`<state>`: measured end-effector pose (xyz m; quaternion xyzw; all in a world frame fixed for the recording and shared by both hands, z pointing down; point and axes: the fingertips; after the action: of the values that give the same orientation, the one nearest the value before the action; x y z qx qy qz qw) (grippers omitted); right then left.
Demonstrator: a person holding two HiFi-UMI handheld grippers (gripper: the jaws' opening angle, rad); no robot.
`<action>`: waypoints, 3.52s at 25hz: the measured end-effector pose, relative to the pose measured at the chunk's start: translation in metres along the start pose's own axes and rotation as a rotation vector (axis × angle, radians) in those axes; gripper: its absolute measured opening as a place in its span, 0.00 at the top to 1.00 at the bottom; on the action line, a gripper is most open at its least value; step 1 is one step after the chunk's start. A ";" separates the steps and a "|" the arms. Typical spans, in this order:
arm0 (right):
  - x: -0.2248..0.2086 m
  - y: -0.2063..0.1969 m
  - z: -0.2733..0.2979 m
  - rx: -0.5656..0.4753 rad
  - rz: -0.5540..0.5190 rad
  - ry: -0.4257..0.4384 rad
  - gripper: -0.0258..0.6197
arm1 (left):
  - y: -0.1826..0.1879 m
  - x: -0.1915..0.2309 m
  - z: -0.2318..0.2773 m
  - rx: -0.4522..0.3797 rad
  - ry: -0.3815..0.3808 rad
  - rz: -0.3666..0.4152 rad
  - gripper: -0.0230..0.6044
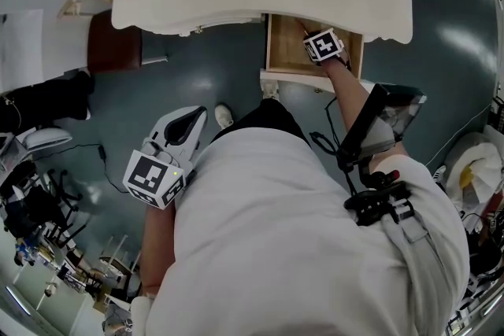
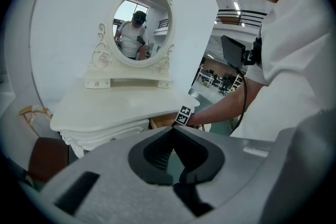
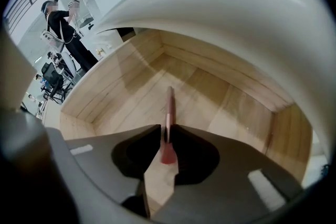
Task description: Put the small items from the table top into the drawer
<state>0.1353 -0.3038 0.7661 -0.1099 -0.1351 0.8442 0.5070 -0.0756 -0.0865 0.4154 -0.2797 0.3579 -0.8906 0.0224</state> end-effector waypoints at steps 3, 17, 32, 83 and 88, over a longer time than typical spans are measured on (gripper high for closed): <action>-0.003 -0.001 0.000 0.007 0.000 -0.005 0.83 | 0.000 0.003 0.001 -0.004 -0.006 0.005 0.96; 0.014 0.012 -0.062 -0.040 0.012 -0.098 0.88 | -0.012 0.016 -0.026 -0.045 -0.122 0.065 0.96; 0.131 0.032 -0.147 -0.197 0.062 -0.192 0.96 | -0.066 0.038 -0.093 -0.054 -0.255 0.122 0.96; 0.412 0.101 -0.202 -0.408 -0.172 -0.082 0.96 | -0.144 0.075 -0.175 -0.040 -0.312 0.186 0.96; 0.398 0.099 -0.192 -0.392 -0.183 -0.066 0.96 | -0.141 0.079 -0.156 -0.027 -0.308 0.169 0.96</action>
<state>-0.0678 0.0266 0.5328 -0.1657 -0.3226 0.7553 0.5459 -0.1997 0.0966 0.4537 -0.3820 0.3844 -0.8273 0.1481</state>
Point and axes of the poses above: the fingertips, and each gripper's own axes: z forward along the fingers, x to its left, y out of its top, and after that the axes turned 14 degrees about -z, right-handed
